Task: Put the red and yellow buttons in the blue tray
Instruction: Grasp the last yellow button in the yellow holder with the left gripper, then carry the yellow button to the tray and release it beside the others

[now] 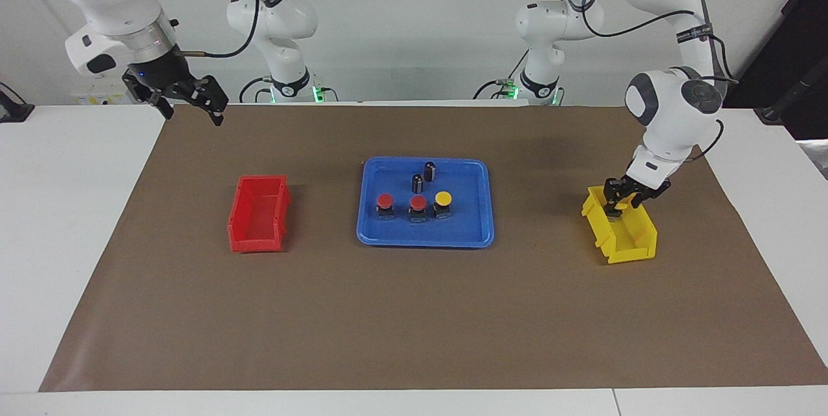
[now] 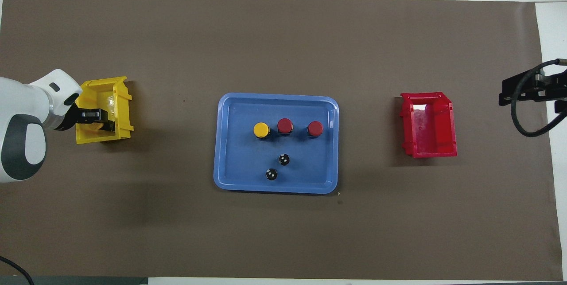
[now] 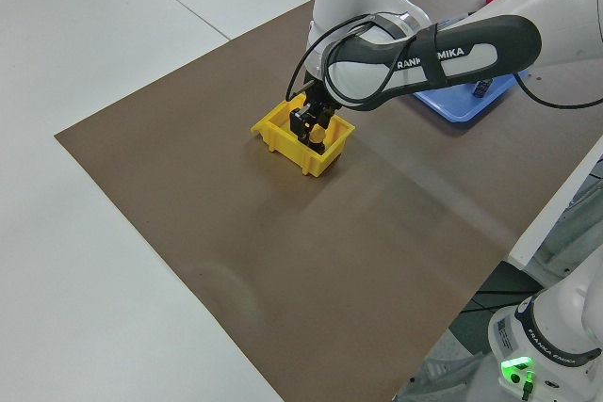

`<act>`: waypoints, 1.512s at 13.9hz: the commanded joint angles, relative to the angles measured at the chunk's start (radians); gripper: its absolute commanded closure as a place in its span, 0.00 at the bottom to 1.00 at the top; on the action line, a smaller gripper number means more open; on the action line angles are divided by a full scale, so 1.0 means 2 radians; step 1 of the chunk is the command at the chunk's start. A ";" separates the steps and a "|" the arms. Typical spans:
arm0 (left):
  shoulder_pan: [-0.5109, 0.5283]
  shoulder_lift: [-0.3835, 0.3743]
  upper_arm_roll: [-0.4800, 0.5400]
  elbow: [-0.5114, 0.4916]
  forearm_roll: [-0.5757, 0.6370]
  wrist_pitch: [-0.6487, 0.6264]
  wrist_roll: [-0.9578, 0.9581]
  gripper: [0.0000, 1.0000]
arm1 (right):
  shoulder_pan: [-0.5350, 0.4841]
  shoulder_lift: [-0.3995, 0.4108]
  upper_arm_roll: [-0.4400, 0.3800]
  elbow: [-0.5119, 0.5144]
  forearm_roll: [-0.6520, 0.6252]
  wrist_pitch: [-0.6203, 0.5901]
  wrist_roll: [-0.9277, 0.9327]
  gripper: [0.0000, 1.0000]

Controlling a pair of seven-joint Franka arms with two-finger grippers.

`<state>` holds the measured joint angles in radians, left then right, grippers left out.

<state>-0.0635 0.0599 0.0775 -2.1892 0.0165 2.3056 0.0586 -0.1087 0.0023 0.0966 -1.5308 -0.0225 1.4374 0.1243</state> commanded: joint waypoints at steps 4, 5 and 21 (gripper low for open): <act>-0.002 -0.002 -0.007 0.137 0.002 -0.151 -0.026 0.99 | -0.007 -0.023 0.005 -0.031 0.003 0.005 -0.042 0.00; -0.012 -0.001 -0.007 0.188 0.005 -0.203 -0.038 0.99 | -0.012 -0.022 0.004 -0.029 0.005 0.005 -0.044 0.00; -0.290 0.058 -0.012 0.097 0.005 -0.015 -0.437 0.99 | -0.018 -0.019 0.006 -0.021 0.006 0.006 -0.045 0.00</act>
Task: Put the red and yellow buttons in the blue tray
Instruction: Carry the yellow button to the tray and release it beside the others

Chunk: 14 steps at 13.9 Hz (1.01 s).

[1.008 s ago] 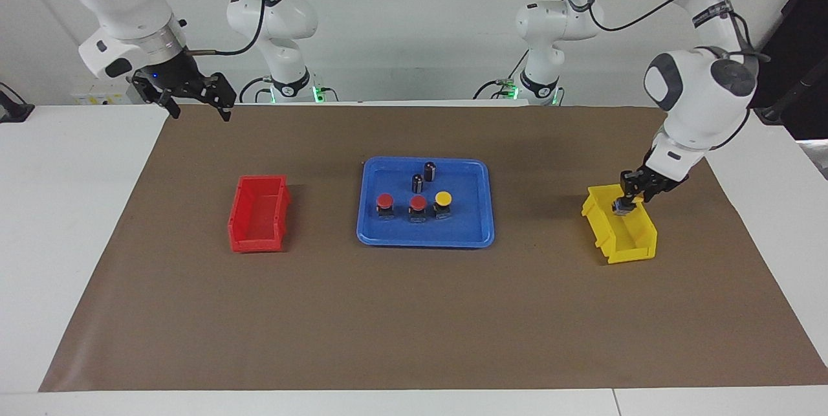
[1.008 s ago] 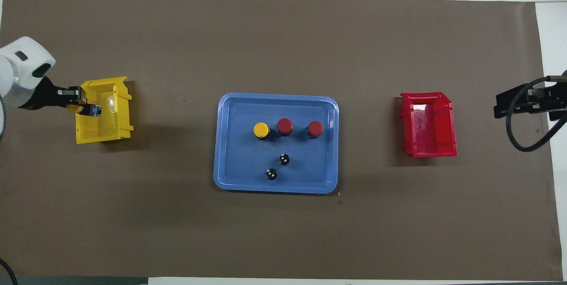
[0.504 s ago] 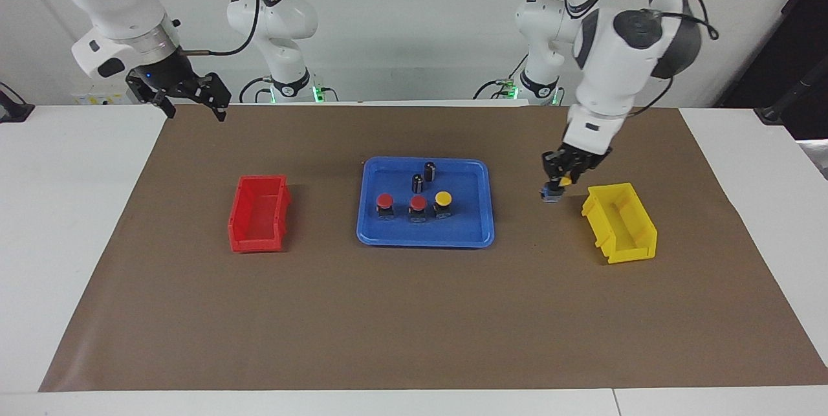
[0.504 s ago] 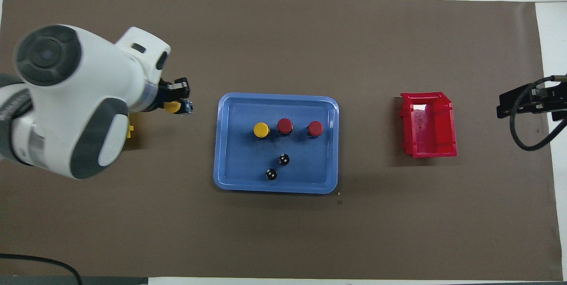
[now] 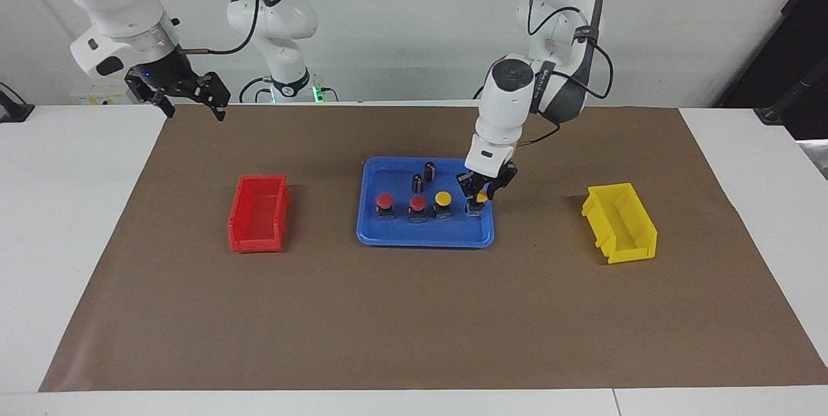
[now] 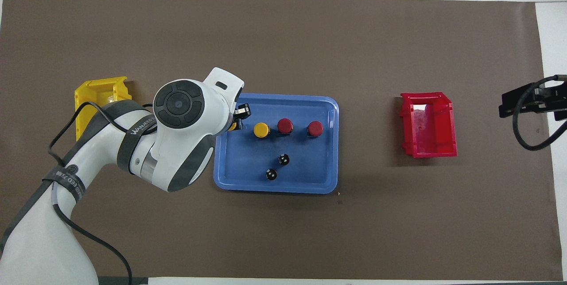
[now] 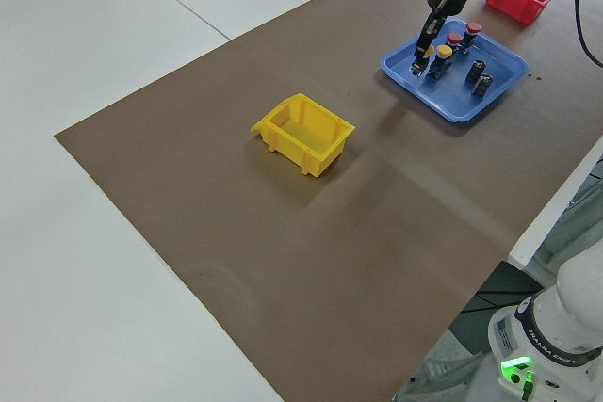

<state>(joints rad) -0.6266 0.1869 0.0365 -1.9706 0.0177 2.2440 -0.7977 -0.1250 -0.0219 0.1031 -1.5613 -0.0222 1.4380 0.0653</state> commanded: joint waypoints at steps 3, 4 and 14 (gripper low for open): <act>-0.010 -0.004 0.009 -0.025 0.004 0.022 -0.007 0.98 | -0.010 -0.007 0.003 -0.006 0.006 0.011 -0.015 0.00; -0.010 -0.005 0.009 -0.027 0.004 0.021 -0.005 0.96 | -0.009 -0.007 0.003 -0.009 0.006 0.012 -0.015 0.00; -0.017 -0.006 0.011 -0.025 0.005 0.022 -0.002 0.03 | -0.010 -0.007 0.003 -0.010 0.006 0.012 -0.014 0.00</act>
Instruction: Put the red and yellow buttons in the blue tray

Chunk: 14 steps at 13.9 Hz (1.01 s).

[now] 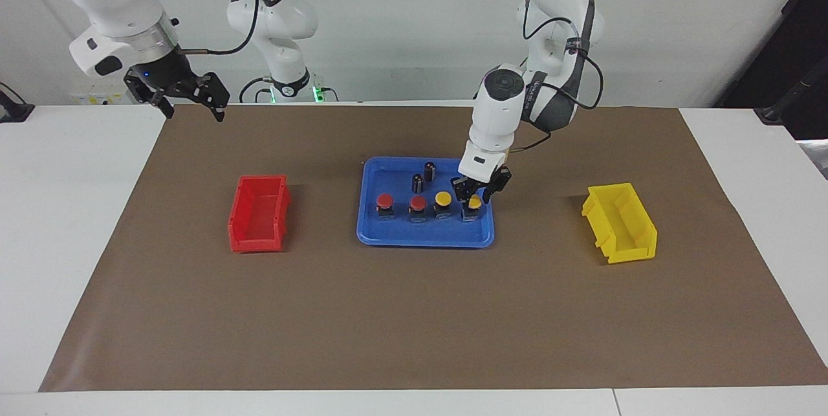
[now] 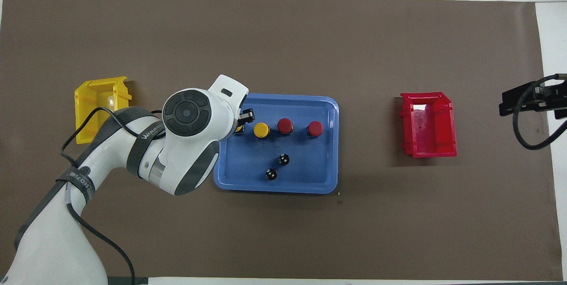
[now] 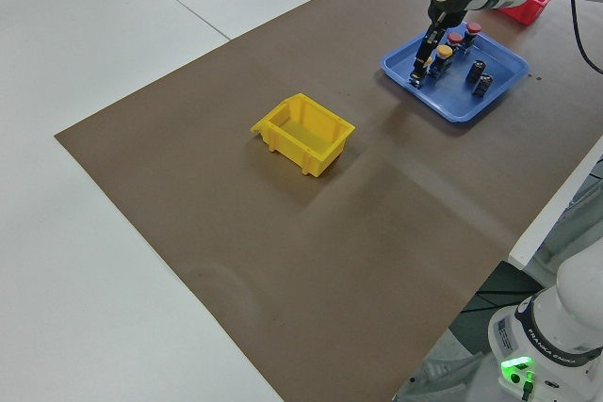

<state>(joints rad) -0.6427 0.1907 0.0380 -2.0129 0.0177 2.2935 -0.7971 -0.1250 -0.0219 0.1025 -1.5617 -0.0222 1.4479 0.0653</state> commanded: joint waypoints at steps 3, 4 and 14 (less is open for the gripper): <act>0.000 -0.026 0.015 0.020 0.005 -0.047 0.007 0.00 | -0.010 -0.007 0.003 -0.008 0.006 0.007 -0.014 0.00; 0.017 -0.037 0.016 0.028 0.005 -0.081 0.025 0.00 | -0.010 -0.007 0.002 -0.008 0.005 0.007 -0.014 0.00; 0.215 -0.167 0.018 0.081 -0.006 -0.311 0.405 0.00 | -0.010 -0.007 0.003 -0.008 0.006 0.008 -0.014 0.00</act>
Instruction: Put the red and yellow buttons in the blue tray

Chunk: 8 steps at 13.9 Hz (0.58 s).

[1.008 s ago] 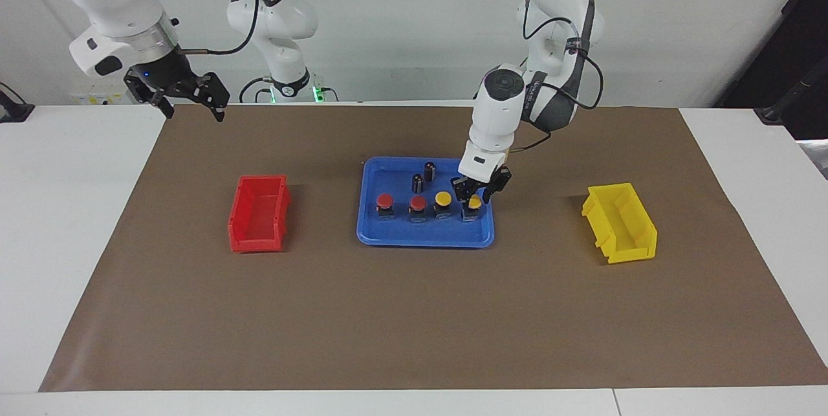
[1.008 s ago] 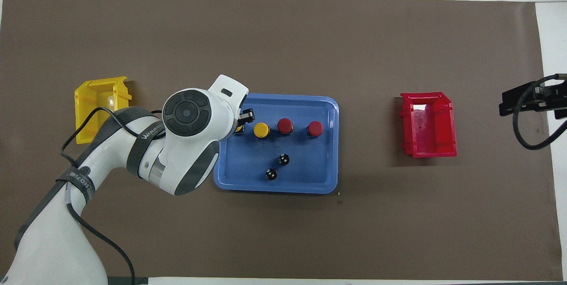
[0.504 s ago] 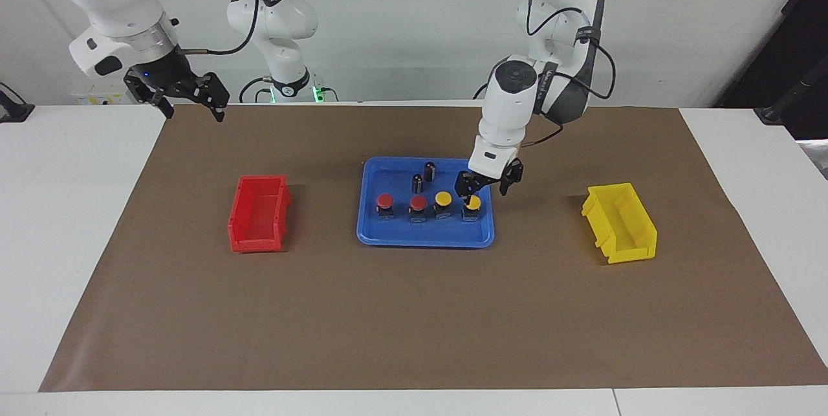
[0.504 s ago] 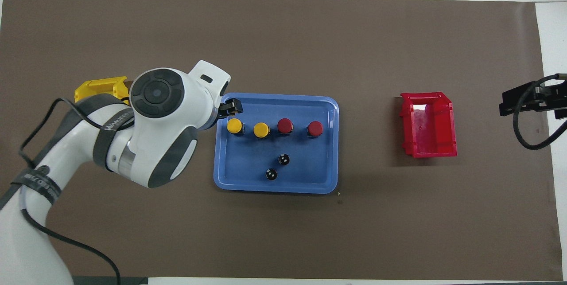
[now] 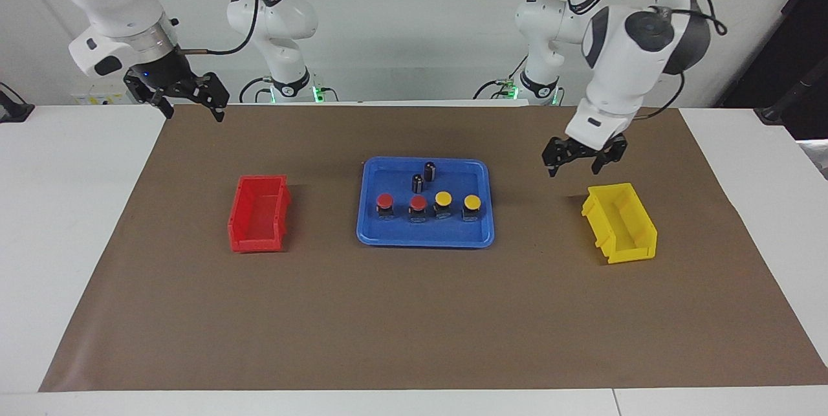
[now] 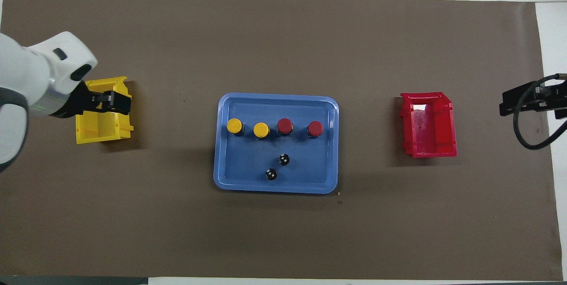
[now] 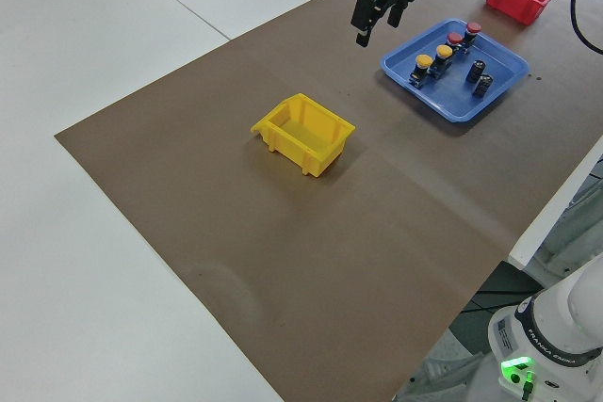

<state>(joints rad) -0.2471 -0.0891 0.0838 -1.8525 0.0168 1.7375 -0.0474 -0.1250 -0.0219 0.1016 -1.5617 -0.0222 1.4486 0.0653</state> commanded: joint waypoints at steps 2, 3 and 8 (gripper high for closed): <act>0.034 -0.024 -0.005 0.037 -0.005 -0.069 0.049 0.00 | -0.009 -0.007 0.004 -0.008 0.006 0.007 -0.013 0.00; 0.039 -0.018 -0.005 0.052 -0.005 -0.071 0.055 0.00 | -0.009 -0.007 0.004 -0.008 0.006 0.007 -0.013 0.00; 0.044 -0.005 -0.005 0.076 -0.006 -0.073 0.057 0.00 | -0.009 -0.007 0.003 -0.008 0.006 0.007 -0.013 0.00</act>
<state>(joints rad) -0.1753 -0.1288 0.0833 -1.7478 0.0166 1.6257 0.0451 -0.1250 -0.0219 0.1015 -1.5617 -0.0222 1.4486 0.0653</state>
